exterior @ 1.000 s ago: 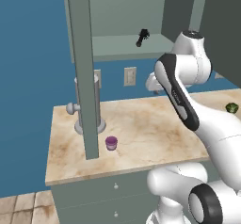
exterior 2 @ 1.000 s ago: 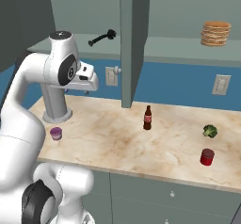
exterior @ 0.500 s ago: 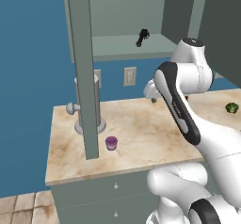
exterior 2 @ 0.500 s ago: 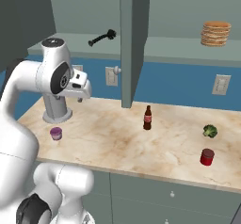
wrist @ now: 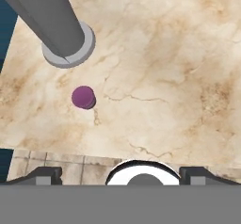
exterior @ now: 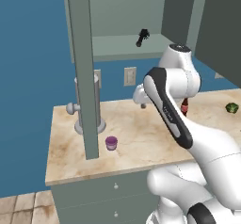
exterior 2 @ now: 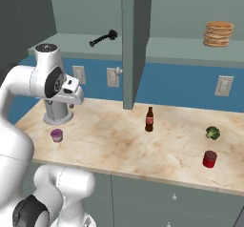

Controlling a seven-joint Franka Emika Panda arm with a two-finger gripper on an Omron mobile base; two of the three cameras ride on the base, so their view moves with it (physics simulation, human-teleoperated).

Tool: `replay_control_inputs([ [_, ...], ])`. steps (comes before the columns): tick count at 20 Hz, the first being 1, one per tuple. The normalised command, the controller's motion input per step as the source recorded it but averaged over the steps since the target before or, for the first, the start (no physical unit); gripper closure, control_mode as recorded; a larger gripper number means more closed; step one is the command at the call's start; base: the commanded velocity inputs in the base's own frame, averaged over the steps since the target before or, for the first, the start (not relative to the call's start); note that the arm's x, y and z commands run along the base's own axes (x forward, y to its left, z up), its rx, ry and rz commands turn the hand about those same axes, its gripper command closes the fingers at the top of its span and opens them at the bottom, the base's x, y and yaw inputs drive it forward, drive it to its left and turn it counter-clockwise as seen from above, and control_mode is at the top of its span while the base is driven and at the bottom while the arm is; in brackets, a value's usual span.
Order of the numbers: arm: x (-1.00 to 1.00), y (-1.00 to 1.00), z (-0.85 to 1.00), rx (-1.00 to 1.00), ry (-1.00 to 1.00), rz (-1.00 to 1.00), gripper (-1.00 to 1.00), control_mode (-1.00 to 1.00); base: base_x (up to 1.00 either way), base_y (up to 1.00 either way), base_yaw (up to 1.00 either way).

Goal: Pick the jam and jam from the counter and place them in the cabinets closest to them.

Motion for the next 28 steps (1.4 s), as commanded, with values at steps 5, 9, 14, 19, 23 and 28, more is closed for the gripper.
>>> replay_control_inputs([
  [5,0.00,0.35,-0.21,0.01,0.03,-0.04,-1.00,-1.00,0.00,0.00,0.00],
  [9,0.00,0.26,-0.22,0.00,0.03,-0.03,-1.00,-1.00,0.00,0.00,0.00],
  [14,0.00,0.23,-0.21,0.00,0.03,-0.02,-1.00,-1.00,0.00,0.00,0.00],
  [19,0.10,0.34,-0.22,0.00,0.03,-0.04,-1.00,-1.00,0.00,0.00,0.00],
  [23,0.13,0.14,-0.24,-0.04,0.02,-0.02,-1.00,-1.00,0.00,0.00,0.00],
  [28,0.14,0.09,-0.30,-0.04,0.02,0.00,-1.00,-1.00,0.00,0.00,0.00],
])
